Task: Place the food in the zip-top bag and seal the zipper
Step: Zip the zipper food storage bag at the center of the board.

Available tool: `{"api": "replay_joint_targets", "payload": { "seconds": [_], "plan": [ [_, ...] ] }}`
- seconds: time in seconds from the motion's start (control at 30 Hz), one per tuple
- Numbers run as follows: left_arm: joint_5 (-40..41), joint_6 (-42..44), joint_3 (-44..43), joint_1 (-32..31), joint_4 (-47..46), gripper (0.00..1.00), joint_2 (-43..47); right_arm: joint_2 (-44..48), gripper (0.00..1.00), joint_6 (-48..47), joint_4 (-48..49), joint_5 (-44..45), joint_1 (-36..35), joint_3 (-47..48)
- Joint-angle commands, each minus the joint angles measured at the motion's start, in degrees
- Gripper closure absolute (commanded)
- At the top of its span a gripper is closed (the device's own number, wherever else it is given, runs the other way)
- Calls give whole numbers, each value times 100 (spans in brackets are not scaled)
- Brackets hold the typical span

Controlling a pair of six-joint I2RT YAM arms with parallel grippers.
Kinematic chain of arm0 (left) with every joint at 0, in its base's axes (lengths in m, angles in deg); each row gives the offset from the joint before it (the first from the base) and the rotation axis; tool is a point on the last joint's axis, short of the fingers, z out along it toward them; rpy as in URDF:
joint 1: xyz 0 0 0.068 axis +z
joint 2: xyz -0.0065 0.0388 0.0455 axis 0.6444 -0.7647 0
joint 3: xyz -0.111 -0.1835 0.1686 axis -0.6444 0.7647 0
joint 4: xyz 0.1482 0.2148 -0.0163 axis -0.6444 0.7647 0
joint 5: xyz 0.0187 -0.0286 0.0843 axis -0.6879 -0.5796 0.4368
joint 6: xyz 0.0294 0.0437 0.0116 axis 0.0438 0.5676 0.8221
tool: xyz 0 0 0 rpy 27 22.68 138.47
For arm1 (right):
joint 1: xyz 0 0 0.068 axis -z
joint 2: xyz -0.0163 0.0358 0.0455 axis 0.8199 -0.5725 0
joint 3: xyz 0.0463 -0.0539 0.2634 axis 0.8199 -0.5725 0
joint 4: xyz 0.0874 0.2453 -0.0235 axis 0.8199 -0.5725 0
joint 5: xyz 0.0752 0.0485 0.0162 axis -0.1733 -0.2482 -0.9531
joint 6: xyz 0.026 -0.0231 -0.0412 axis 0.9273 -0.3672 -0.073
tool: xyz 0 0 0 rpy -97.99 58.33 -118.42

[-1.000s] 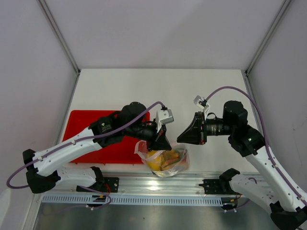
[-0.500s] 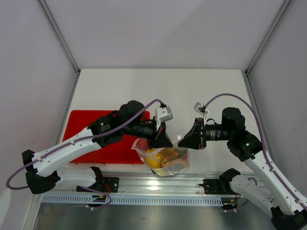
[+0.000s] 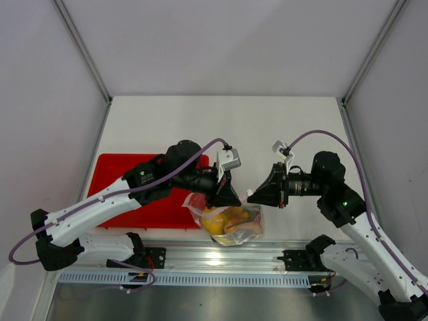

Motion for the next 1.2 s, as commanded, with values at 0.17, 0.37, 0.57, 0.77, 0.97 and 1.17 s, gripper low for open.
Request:
{"api": "replay_joint_targets", "payload": {
  "seconds": [0.17,0.37,0.57,0.77,0.97,1.17],
  "plan": [
    [-257,-95,-85,44,-376,99,76,126,100,235,386,366,26,68],
    [165,-165,-331,44,-631,45,120,310,100,359,298,894,-114,77],
    [305,-191,-534,53,-903,51,-135,381,100,490,246,1175,-378,33],
    [262,-192,-516,53,-1203,66,-258,389,100,499,236,1246,-466,-11],
    [130,-130,-551,62,-1132,68,-372,354,100,535,315,1176,-475,-2],
    [25,-147,-410,184,-1264,53,-346,354,100,561,351,1088,-484,-2]
  ]
}}
